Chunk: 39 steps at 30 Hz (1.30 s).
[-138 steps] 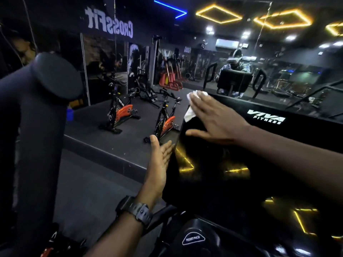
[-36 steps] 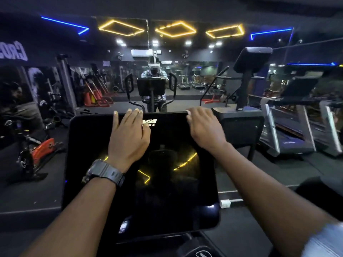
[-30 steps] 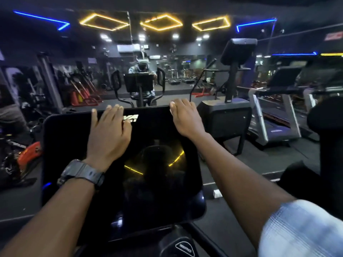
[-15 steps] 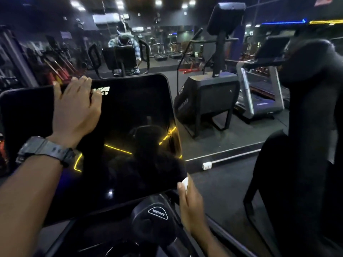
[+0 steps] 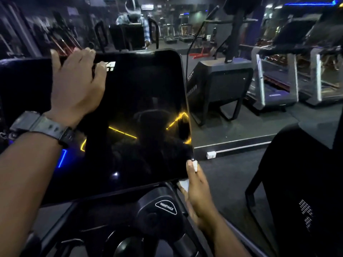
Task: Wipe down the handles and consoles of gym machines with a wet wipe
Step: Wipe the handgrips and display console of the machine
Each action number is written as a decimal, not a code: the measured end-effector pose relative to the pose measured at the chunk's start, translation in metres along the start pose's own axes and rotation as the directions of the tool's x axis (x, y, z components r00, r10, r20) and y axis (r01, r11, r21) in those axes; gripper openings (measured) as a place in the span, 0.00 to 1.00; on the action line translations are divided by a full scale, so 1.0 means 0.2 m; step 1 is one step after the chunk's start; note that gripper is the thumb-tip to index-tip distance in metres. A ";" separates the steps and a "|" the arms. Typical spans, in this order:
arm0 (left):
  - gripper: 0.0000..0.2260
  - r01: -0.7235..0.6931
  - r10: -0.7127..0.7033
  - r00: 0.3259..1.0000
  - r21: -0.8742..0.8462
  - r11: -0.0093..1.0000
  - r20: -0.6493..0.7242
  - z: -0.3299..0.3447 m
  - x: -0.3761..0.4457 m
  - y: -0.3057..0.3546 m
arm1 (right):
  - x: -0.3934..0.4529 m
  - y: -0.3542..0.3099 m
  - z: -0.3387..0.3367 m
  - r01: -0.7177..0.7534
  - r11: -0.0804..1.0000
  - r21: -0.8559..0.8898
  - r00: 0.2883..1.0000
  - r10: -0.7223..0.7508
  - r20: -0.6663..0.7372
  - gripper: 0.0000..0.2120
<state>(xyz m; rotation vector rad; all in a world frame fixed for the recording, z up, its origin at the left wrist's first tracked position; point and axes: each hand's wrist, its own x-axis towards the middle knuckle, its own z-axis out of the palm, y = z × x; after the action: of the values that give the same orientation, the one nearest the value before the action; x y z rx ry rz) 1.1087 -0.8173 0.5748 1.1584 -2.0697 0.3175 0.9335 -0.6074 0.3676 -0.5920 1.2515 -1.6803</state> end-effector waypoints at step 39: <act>0.25 -0.008 0.007 1.000 0.034 0.999 0.026 -0.04 0.00 -0.03 | 0.27 -0.40 0.32 0.577 -0.348 -0.739 0.589 -0.450 0.672 0.43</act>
<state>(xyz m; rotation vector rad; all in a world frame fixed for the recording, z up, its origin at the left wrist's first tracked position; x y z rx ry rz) 1.1164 -0.8171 0.5799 1.1808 -2.0994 0.3446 0.9306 -0.6809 0.4567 -2.5645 2.2493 -0.8515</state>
